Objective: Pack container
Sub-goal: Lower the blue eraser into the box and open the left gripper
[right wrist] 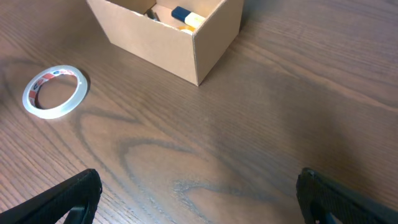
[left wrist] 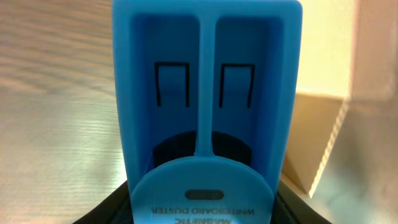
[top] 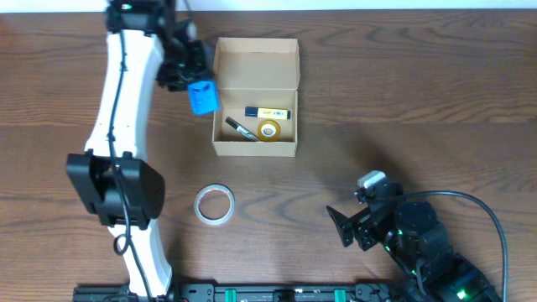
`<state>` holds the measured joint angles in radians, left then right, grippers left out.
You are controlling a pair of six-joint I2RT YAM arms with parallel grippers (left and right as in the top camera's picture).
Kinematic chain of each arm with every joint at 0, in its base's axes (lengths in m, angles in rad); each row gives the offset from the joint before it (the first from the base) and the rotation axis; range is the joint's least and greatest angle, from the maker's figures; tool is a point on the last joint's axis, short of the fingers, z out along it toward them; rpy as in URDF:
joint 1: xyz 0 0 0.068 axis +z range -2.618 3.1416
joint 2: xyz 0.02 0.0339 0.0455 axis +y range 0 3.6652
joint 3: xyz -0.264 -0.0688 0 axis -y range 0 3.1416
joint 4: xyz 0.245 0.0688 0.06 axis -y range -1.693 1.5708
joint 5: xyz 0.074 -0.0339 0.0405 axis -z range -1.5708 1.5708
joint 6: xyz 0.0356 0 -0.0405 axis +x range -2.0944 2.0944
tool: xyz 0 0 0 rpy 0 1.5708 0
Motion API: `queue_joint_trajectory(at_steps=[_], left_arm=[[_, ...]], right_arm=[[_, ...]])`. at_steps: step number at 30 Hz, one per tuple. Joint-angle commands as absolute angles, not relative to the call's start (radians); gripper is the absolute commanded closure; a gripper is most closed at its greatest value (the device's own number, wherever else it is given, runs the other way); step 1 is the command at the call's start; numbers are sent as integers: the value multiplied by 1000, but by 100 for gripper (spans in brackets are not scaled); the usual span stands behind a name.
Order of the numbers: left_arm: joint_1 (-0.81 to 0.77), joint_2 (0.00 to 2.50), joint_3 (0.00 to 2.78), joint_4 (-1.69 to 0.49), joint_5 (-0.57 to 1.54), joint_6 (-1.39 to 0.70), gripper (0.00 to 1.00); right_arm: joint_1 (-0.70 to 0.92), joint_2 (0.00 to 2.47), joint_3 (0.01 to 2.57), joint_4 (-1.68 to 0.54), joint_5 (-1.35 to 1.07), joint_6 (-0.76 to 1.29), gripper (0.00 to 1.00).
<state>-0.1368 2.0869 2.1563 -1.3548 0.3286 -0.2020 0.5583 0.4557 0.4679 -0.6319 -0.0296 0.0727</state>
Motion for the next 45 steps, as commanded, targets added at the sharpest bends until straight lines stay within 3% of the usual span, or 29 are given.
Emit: queue_joint_trajectory(at_steps=[1,13,24,45], left_arm=[[-196,2066,2178,-1359,358,-26,66],[-323,2066,2178,-1347,273,436,64],[-333,2075,2113,-1282,396,519,63],[-354,2090,1880,-1139,391,521,56]], right_arm=[[551,451,469,-633,-26,89,1],[551,451,469,-633,-26,89,1],[551,451,469,-633,-26,89,1],[551,451,469,-633,-26,89,1]])
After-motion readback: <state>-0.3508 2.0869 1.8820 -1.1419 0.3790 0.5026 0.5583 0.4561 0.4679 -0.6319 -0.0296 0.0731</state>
